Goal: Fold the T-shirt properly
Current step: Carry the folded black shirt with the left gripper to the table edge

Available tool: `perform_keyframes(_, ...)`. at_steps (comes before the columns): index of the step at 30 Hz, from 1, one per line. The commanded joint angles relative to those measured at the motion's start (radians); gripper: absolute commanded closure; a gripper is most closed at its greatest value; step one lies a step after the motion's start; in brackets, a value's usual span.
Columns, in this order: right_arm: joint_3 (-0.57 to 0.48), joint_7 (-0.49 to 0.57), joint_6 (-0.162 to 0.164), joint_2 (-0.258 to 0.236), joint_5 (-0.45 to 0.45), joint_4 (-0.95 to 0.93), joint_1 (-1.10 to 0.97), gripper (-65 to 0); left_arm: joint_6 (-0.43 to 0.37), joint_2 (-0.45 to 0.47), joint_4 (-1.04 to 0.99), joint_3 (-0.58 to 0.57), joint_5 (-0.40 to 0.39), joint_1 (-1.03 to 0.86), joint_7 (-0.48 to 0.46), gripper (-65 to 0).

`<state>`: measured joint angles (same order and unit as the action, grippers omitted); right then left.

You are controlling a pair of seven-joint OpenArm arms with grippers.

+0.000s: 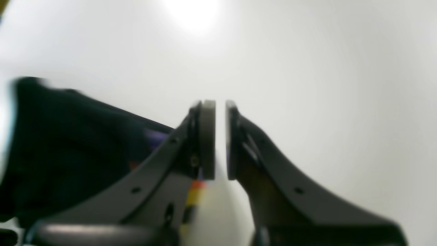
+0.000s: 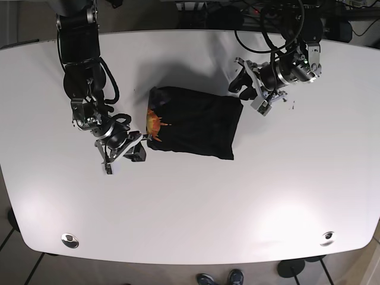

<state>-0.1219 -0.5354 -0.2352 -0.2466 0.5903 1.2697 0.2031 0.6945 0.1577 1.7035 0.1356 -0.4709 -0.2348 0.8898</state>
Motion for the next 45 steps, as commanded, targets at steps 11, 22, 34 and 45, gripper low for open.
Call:
perform_keyframes(11,-0.138,0.099,-0.011,-0.046,0.017,0.092,-0.101,-4.3,0.004,-0.007,-0.377,0.003,-0.015,0.369,-0.054,-21.0)
perform_keyframes(22,-0.258,0.097,0.000,-0.072,0.015,0.249,-0.236,-4.3,-0.025,0.019,-0.403,0.002,-0.016,0.625,-0.045,-21.7)
perform_keyframes(34,-0.364,0.096,0.001,-0.070,0.023,0.313,-0.235,-4.3,-0.778,0.006,0.027,-0.331,-0.001,0.328,-0.318,-50.8)
perform_keyframes(45,-0.158,0.096,-0.010,-0.076,0.026,0.344,-0.273,-4.3,-0.763,0.015,-0.365,-0.489,0.341,0.263,-0.499,-50.7)
